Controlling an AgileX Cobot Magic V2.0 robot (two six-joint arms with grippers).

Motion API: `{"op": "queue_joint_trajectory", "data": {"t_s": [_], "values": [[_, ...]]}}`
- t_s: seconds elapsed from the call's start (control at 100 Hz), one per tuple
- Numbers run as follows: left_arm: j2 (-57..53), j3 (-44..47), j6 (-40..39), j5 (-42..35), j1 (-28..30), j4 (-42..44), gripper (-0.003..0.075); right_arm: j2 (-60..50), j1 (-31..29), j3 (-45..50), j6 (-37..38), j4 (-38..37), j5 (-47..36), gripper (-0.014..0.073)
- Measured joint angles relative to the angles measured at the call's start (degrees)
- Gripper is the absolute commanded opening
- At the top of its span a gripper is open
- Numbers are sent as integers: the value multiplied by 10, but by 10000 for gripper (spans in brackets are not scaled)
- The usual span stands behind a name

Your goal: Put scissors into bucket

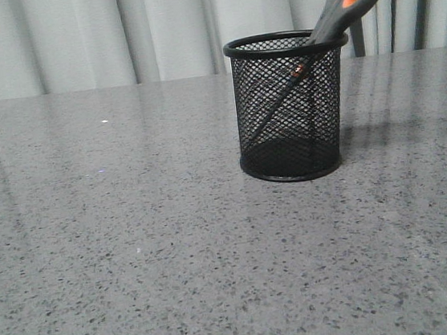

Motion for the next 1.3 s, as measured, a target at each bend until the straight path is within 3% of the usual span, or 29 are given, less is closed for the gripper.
{"op": "queue_joint_trajectory", "data": {"t_s": [0.25, 0.44, 0.6, 0.82, 1.3], "values": [[0, 0, 0, 0, 0, 0, -21, -12, 0, 10, 1, -12, -3, -71], [0, 0, 0, 0, 0, 0, -21, -78, -32, 37, 92, -138, 9, -71], [0, 0, 0, 0, 0, 0, -21, -141, -75, 82, 120, -190, 52, -71], [0, 0, 0, 0, 0, -1, -21, -228, -100, 166, 123, -201, 65, -71], [0, 0, 0, -1, 0, -1, -21, -240, -131, 166, 123, -207, 74, -71]]}}
